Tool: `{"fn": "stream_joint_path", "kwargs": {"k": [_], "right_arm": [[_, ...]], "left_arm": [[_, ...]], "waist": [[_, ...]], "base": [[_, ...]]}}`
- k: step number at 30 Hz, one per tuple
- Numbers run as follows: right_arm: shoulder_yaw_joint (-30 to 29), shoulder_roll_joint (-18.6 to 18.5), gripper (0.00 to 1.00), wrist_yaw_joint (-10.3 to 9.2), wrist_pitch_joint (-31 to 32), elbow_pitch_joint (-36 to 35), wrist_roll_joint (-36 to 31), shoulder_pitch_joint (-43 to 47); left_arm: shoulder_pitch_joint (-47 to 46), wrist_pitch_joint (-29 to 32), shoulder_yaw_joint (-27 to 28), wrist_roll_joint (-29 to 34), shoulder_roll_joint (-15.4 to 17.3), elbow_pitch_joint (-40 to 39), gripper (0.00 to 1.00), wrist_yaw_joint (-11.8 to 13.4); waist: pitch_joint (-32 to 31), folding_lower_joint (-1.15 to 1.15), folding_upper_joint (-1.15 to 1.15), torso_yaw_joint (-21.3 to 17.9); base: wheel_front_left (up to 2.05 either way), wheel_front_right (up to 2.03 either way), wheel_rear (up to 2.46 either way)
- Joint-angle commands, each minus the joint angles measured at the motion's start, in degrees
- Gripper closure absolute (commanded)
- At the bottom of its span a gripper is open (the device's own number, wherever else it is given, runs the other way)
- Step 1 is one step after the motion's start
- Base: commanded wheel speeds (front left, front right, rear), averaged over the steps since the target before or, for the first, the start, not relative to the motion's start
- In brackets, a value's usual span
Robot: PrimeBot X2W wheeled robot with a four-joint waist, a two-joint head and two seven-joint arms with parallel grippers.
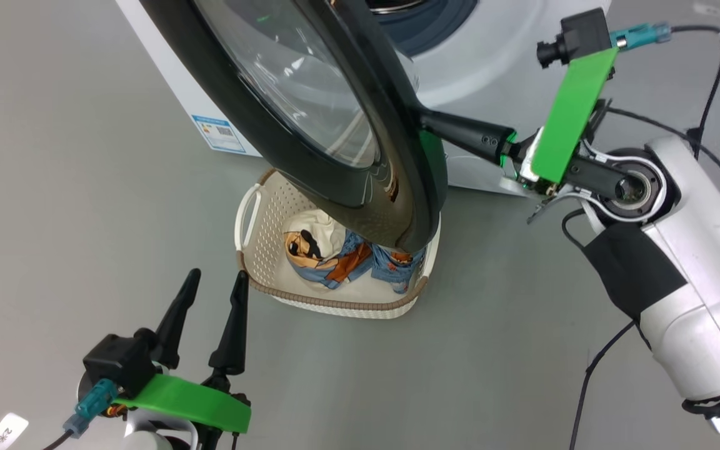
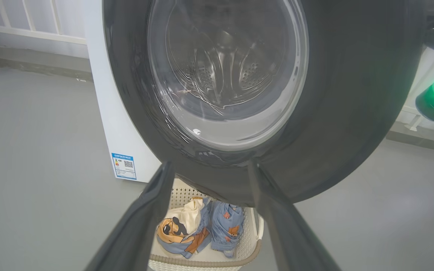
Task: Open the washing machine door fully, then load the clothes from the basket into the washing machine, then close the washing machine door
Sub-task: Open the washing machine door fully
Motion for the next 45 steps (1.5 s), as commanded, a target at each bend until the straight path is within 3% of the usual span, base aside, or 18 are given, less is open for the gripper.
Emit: {"fn": "stream_joint_path", "kwargs": {"k": [1,17,36,45], "right_arm": [[0.87,1.65,1.00,0.11,0.44,-2.26,0.01,1.46],[1.52,3.94,1.00,0.11,0.79,-3.52,0.21,4.15],[4.49,7.44,1.00,0.11,2.02,-4.38,-0.47,5.21],[5.25,8.24,1.00,0.11,1.02,-4.35,-1.01,5.47]], "left_arm": [[-0.16,-0.36,2.12,0.75,1.39,-1.41,0.00,-0.09],[1.03,-0.36,1.95,0.47,1.10,-1.51,0.00,-0.09],[1.86,-0.36,1.74,-0.54,0.23,-2.12,0.00,-0.09],[1.49,-0.36,1.83,-1.02,0.24,-1.84,0.00,-0.09]], "waist": [[-0.57,0.00,0.00,0.42],[-2.55,0.00,0.00,1.13],[-2.85,0.00,0.00,5.02],[-3.40,0.00,0.00,4.62]], "base": [[0.00,0.00,0.00],[0.00,0.00,0.00],[0.00,0.00,0.00],[0.00,0.00,0.00]]}}
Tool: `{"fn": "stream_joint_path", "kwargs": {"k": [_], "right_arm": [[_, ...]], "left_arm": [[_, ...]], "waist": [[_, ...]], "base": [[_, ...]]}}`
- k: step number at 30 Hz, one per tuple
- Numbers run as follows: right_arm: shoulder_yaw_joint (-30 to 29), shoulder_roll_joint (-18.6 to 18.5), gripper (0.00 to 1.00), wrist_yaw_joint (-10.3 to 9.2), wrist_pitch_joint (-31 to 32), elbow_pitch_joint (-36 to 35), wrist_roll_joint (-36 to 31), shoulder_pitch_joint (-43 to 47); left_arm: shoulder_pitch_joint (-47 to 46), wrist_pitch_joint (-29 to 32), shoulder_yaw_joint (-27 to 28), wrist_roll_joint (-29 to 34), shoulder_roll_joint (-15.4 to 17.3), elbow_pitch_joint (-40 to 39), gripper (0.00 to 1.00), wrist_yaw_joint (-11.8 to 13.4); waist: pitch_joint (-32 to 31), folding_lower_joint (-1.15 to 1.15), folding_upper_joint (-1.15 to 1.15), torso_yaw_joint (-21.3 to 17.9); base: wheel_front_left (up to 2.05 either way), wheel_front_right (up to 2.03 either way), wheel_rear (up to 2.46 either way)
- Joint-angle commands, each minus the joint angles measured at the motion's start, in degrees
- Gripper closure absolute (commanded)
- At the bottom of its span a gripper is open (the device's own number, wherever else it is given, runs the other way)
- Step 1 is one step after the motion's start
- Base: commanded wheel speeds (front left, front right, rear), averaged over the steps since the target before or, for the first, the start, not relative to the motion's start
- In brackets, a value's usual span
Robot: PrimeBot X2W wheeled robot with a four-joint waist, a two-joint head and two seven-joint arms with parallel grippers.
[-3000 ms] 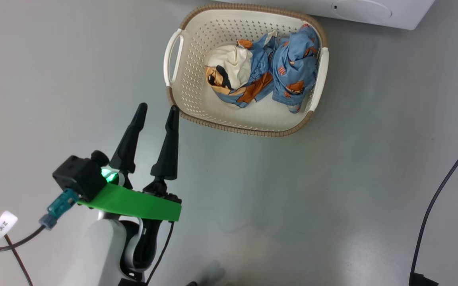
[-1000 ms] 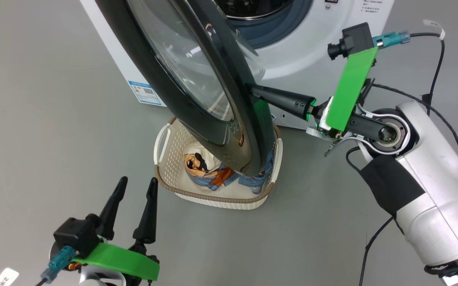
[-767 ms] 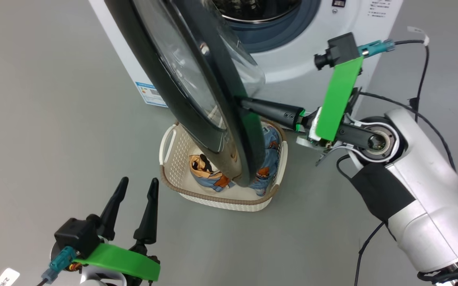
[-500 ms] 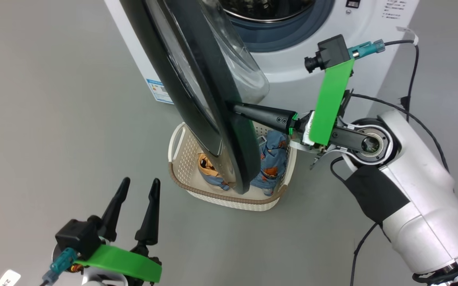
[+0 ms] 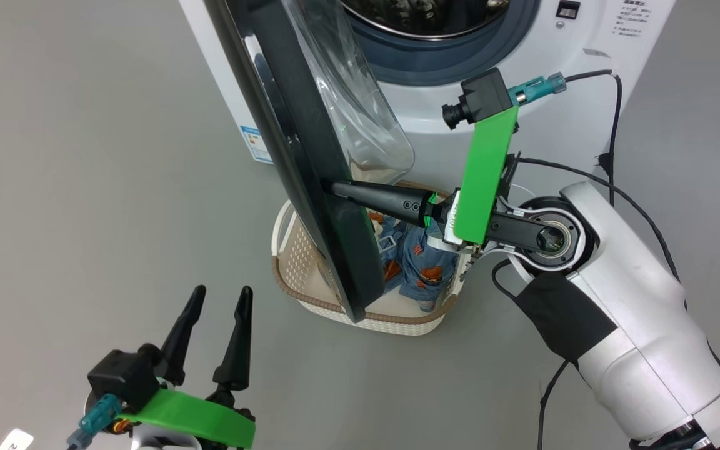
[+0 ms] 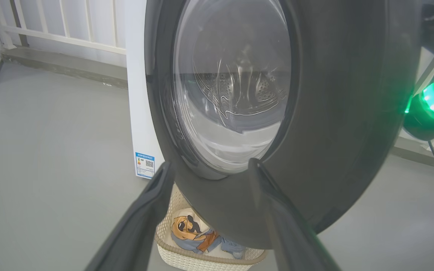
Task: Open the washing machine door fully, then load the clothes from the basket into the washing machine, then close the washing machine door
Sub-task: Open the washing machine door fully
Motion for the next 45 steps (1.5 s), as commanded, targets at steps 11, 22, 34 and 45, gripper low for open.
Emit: {"fn": "stream_joint_path", "kwargs": {"k": [11,22,34,45], "right_arm": [[-1.35,-1.91,0.44,0.13,-6.62,-2.72,-2.14,4.77],[-2.25,-7.72,0.00,0.13,-14.85,-5.70,-3.88,10.93],[-0.01,-15.44,0.00,0.13,-29.00,-6.79,-6.95,20.12],[4.14,-20.46,0.00,0.13,-40.98,-2.90,-8.47,26.02]], "left_arm": [[-1.06,-0.36,2.08,-4.54,2.87,-0.13,0.00,-0.09],[0.62,-0.36,3.00,-5.04,5.73,-0.59,0.00,-0.09],[3.25,-0.36,5.63,-4.63,6.50,-1.20,0.00,-0.09],[5.61,-0.36,8.00,-4.08,6.26,-1.73,0.00,-0.09]], "waist": [[-2.34,0.00,0.00,-5.26],[-5.44,0.00,0.00,-10.10],[-7.87,0.00,0.00,-13.91],[-9.07,0.00,0.00,-16.58]], "base": [[0.00,0.00,0.00],[0.00,0.00,0.00],[0.00,0.00,0.00],[0.00,0.00,0.00]]}}
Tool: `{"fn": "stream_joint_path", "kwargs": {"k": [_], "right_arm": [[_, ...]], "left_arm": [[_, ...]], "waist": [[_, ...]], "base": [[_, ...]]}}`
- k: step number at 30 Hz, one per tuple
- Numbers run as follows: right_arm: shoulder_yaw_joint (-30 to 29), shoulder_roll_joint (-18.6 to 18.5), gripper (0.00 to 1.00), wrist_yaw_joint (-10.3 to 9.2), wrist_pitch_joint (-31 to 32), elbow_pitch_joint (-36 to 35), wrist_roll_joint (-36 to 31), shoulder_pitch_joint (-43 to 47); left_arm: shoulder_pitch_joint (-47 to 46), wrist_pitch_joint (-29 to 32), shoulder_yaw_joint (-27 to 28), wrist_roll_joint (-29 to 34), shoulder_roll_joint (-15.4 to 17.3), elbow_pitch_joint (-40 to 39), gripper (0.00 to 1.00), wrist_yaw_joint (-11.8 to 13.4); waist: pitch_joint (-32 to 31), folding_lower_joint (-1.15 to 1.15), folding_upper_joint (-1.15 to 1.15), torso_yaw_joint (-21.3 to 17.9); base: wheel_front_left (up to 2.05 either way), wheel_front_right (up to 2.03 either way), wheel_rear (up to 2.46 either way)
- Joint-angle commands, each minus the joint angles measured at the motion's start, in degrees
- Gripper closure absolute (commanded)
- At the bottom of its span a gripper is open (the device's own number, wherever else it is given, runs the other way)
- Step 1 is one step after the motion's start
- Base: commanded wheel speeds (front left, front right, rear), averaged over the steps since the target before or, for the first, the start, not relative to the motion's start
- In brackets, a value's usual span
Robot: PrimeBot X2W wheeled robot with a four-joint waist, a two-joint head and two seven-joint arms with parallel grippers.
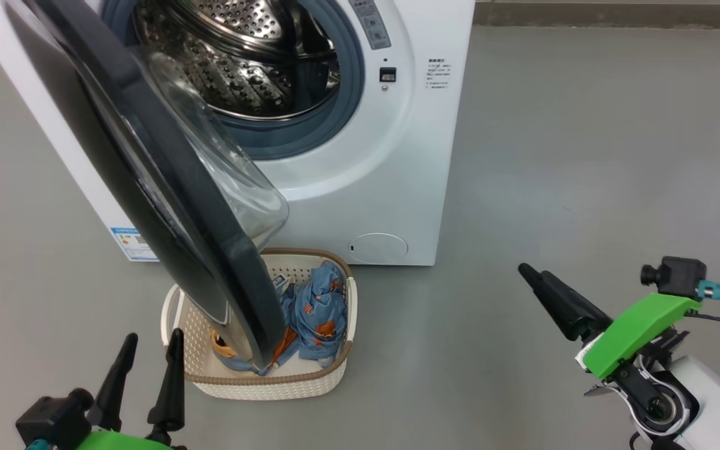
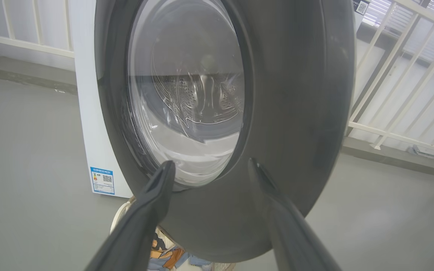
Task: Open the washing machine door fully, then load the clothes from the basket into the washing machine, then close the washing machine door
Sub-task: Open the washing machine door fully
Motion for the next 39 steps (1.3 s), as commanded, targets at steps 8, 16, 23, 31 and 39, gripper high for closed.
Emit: {"fn": "stream_joint_path", "kwargs": {"k": [8,16,23,31,39], "right_arm": [[3.22,-2.86,0.00,0.13,-11.65,2.24,-4.20,1.15],[-5.80,-0.93,0.00,0.13,-13.83,5.85,-16.84,2.13],[-19.76,4.32,0.00,0.13,-13.85,2.23,-34.58,7.03],[-29.46,9.50,0.00,0.13,-13.85,-2.56,-47.20,12.40],[-33.49,12.50,0.00,0.13,-13.86,-2.07,-52.25,16.38]], "left_arm": [[-0.61,-0.36,2.63,0.43,0.90,-1.41,0.00,-0.09],[-0.14,-0.36,3.26,0.70,0.52,-1.47,0.00,-0.09],[-0.14,-0.36,3.19,0.80,0.38,-1.36,0.00,-0.09],[-0.36,-0.36,3.39,0.65,0.50,-1.28,0.00,-0.09],[-0.16,-0.36,3.75,0.61,0.18,-1.08,0.00,-0.09]], "waist": [[-0.30,0.00,0.00,-0.79],[-0.27,0.00,0.00,-1.00],[-0.14,0.00,0.00,-0.71],[-0.48,0.00,0.00,-0.29],[-0.82,0.00,0.00,-0.17]], "base": [[0.00,0.00,0.00],[0.00,0.00,0.00],[0.00,0.00,0.00],[0.00,0.00,0.00],[0.00,0.00,0.00]]}}
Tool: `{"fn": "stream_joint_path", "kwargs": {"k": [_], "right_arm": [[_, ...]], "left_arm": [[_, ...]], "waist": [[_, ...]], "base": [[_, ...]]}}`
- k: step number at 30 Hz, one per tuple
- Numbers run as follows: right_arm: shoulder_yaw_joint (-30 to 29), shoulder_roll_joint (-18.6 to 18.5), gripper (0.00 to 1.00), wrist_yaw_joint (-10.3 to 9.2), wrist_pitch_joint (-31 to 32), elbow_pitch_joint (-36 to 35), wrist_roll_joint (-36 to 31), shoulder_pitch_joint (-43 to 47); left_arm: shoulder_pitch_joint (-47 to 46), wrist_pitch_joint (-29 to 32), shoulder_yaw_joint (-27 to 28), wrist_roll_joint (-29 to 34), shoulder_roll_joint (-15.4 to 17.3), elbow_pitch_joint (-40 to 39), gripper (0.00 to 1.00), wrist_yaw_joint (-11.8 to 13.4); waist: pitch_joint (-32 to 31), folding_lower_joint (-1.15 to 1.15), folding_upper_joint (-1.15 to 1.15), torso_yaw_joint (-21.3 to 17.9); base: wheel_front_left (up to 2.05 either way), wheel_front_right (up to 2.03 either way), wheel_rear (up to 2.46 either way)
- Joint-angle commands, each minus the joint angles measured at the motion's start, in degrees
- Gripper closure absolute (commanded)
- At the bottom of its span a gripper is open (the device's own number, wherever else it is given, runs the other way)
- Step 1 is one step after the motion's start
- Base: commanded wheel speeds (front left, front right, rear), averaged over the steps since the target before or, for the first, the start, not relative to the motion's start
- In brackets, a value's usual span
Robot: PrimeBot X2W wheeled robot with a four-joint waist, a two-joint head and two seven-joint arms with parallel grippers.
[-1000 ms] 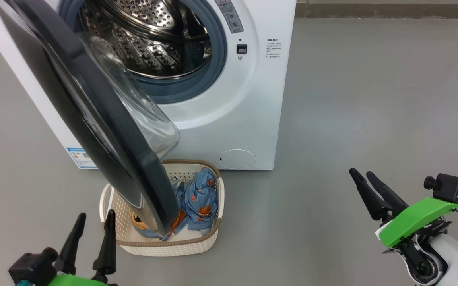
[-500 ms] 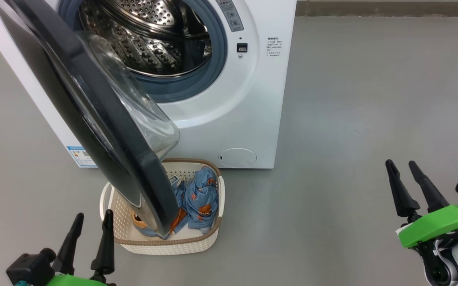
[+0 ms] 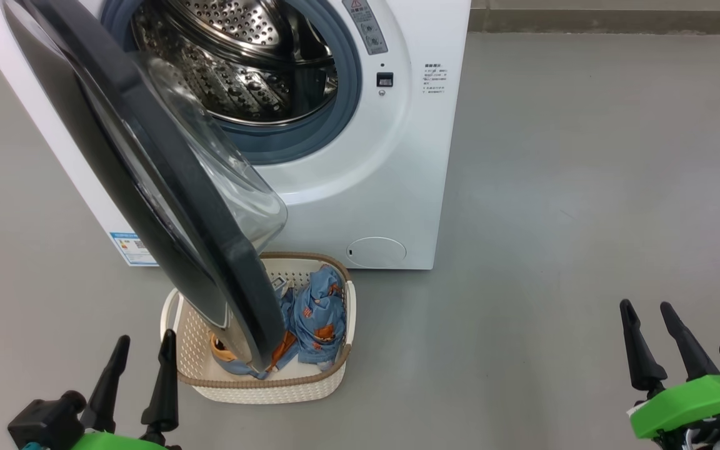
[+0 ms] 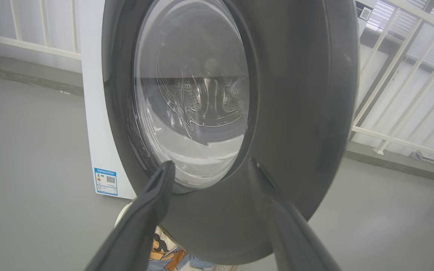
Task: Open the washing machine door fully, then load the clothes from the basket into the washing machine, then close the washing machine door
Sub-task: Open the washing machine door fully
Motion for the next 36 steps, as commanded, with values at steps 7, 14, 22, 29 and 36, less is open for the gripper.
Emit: {"fn": "stream_joint_path", "kwargs": {"k": [7,14,22,29,36], "right_arm": [[-1.27,0.06,0.00,0.12,-0.75,-0.60,-2.29,0.75],[-2.14,0.65,0.00,0.12,-0.75,-0.85,-3.58,1.11],[-4.16,1.25,0.00,0.12,-0.75,-2.10,-4.65,1.80],[-5.39,1.59,0.00,0.12,-0.75,-2.97,-6.05,2.00],[-6.18,1.95,0.00,0.12,-0.75,-3.45,-7.02,1.62]], "left_arm": [[-1.02,-0.36,2.93,0.26,0.53,-0.94,0.00,-0.09],[-1.96,-0.36,3.96,-1.18,-0.29,-1.23,1.00,-0.09],[-4.80,-0.36,11.19,-0.82,-2.19,-9.98,1.00,-0.09],[-6.78,0.36,7.35,2.01,-3.93,-24.97,1.00,-0.05],[-8.43,7.17,-7.17,2.33,-5.35,-33.61,1.00,0.03]], "waist": [[0.39,0.00,0.00,-0.09],[0.24,0.00,0.00,-0.20],[0.35,0.00,0.00,0.22],[1.10,0.00,0.00,0.38],[2.08,0.00,0.00,0.56]], "base": [[0.00,0.00,0.00],[0.00,0.00,0.00],[0.00,0.00,0.00],[0.00,0.00,0.00],[0.00,0.00,0.00]]}}
